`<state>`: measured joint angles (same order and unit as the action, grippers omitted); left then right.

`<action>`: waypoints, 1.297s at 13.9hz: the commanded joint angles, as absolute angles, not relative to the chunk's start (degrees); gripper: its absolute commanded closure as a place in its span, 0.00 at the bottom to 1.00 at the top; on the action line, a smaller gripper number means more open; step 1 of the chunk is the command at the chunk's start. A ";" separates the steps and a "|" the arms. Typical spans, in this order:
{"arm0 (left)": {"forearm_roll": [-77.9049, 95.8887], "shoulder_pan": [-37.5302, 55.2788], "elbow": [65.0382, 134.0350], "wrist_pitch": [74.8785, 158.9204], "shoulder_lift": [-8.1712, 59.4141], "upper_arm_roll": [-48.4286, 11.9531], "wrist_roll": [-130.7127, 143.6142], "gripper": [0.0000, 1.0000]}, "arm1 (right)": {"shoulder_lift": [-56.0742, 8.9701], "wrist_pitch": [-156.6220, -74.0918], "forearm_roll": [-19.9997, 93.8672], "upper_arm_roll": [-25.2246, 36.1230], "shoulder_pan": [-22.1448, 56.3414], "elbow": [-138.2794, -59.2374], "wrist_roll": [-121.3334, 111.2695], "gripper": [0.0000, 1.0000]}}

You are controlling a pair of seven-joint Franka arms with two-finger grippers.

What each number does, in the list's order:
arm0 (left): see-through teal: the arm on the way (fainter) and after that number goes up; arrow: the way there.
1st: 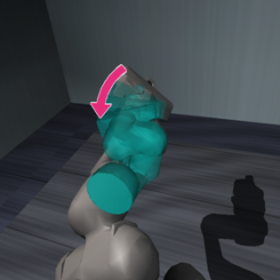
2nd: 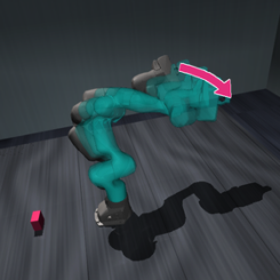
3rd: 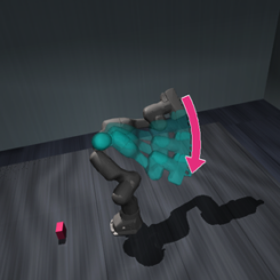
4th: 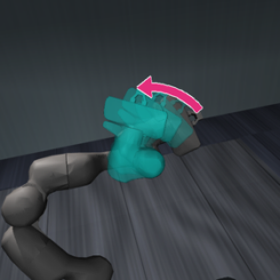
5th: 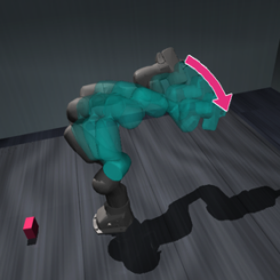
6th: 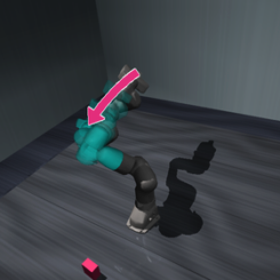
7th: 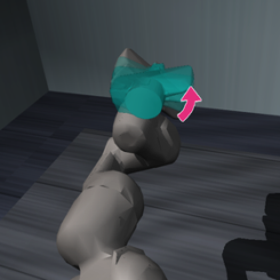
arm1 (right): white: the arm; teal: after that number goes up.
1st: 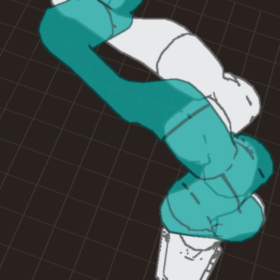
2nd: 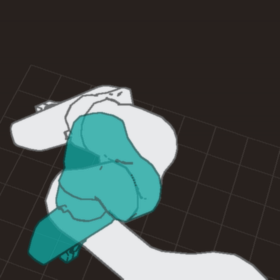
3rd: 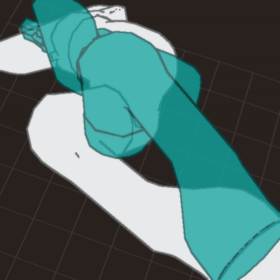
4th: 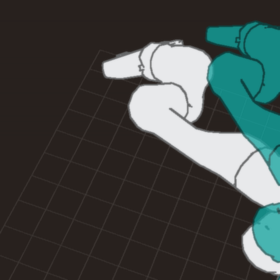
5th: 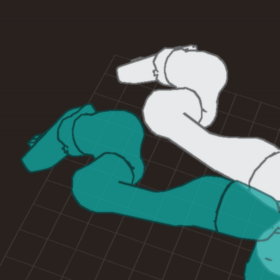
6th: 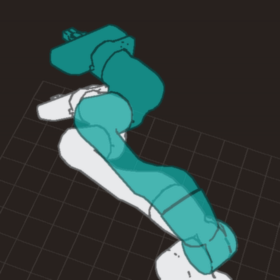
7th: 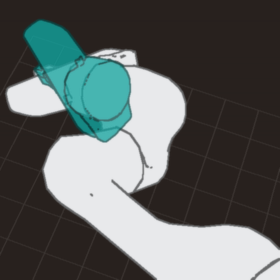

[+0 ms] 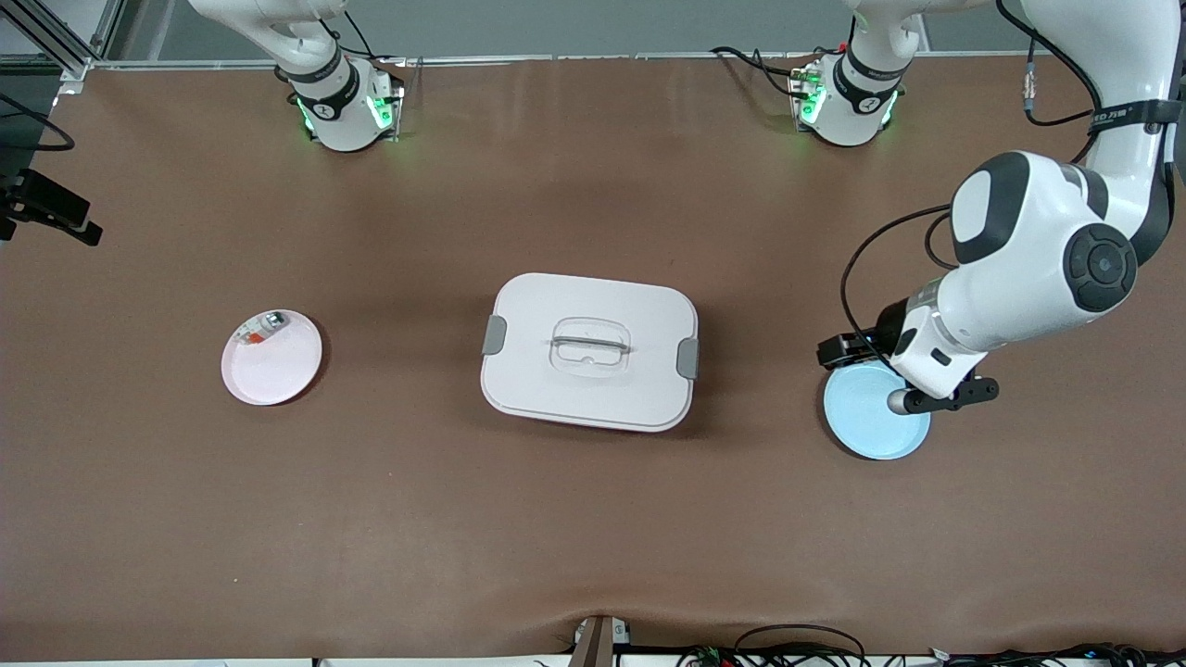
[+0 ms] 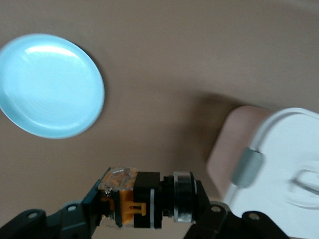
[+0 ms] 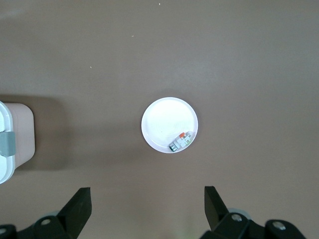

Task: Transfer orange switch to right arm and place
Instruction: 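Carry the switch with the left gripper above the white box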

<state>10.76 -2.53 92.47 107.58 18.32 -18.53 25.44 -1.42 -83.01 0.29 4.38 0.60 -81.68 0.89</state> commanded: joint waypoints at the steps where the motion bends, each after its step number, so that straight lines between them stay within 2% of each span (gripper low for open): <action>1: 13.70 -2.72 87.90 104.33 18.72 -22.31 34.77 1.00 | -2.20 -82.62 0.79 3.87 -0.26 -80.16 0.97 0.00; 11: 18.72 -1.85 80.78 105.29 19.77 -33.92 70.72 1.00 | -2.20 -82.62 0.88 3.87 -0.35 -80.16 0.97 0.00; 18: 18.63 5.44 80.42 114.34 21.53 -33.93 90.07 1.00 | -2.20 -82.71 0.88 3.87 -0.44 -80.16 0.97 0.00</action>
